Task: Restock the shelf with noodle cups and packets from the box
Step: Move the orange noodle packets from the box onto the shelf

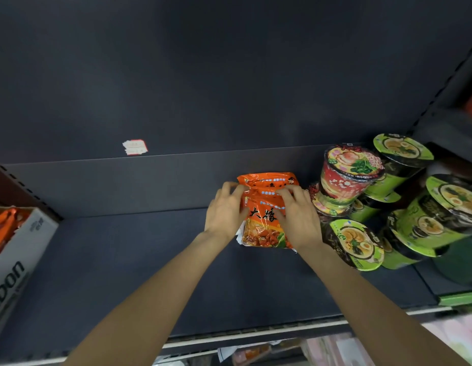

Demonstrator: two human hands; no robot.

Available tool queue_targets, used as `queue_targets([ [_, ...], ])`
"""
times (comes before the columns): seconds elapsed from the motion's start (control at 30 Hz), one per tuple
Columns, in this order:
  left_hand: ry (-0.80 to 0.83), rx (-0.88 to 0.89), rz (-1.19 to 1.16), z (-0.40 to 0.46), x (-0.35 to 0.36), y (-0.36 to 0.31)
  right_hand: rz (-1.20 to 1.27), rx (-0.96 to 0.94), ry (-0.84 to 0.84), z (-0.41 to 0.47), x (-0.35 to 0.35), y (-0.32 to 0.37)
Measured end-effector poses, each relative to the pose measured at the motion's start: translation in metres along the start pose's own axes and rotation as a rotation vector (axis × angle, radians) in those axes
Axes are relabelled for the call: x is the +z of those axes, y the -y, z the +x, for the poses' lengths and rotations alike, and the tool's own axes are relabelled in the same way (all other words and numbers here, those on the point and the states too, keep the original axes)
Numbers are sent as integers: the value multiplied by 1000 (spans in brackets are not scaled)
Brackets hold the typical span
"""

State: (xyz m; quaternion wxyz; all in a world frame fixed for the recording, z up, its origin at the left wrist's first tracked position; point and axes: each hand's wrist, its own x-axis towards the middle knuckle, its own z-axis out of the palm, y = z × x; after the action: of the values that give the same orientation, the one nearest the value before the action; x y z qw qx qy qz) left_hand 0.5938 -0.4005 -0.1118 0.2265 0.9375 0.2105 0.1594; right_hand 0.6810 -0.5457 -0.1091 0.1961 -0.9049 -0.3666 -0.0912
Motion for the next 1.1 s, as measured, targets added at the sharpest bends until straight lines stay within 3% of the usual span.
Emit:
queue_targets([
  [0.23,-162,24,100,-42,-63,27,341,-40,56,-2,-10,85],
  [0.43,-321,-206,-17,-116,-145,90,435,-211,140,-13,7,198],
  [0.67,-446,-458,-67,-205,-239,229,492,-399,244,-39,51,361],
  [0.87,-374,-504,16,-255,-300,347,512,-418,366,-53,105,483],
  [1.1,-124,-470,6,-258,-322,421,433,-362,409,-47,145,546],
])
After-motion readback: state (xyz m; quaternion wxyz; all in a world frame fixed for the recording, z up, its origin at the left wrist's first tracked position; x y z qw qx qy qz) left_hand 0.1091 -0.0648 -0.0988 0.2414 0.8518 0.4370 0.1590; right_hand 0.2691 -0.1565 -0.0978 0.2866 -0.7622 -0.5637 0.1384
